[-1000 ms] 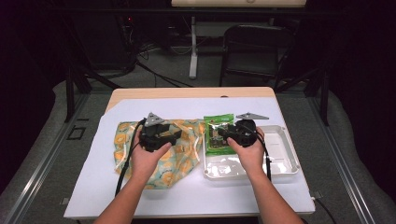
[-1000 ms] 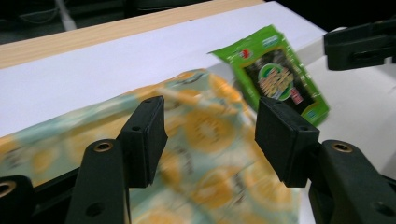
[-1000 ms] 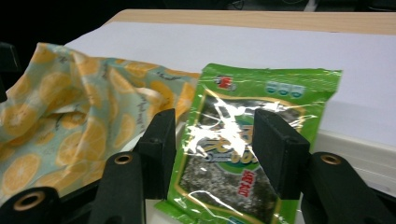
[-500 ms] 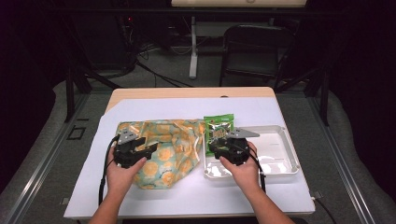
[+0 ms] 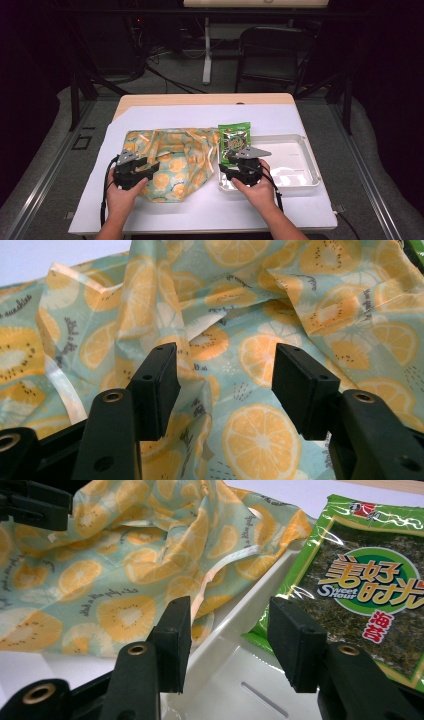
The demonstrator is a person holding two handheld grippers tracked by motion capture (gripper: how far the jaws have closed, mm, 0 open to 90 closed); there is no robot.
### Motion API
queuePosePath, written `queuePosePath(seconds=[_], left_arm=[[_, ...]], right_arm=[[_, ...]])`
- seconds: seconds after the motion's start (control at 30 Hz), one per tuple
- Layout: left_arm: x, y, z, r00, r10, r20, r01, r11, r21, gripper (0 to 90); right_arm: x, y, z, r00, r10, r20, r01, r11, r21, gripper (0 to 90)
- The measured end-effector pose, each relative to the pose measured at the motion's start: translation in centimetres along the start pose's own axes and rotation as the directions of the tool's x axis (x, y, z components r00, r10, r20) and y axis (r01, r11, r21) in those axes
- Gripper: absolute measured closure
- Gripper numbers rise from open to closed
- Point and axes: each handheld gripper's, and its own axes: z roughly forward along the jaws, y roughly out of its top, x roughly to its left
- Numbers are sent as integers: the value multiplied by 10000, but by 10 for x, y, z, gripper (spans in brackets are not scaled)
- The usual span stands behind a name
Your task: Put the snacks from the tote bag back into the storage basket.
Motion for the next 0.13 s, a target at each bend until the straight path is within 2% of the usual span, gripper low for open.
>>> queuePosePath(seconds=[0.13], left_arm=[[1, -1, -1, 9999, -109, -77, 108, 9999, -105, 435]], right_arm=[[-2, -1, -1, 9992, -146, 360, 144, 9999, 77, 523]])
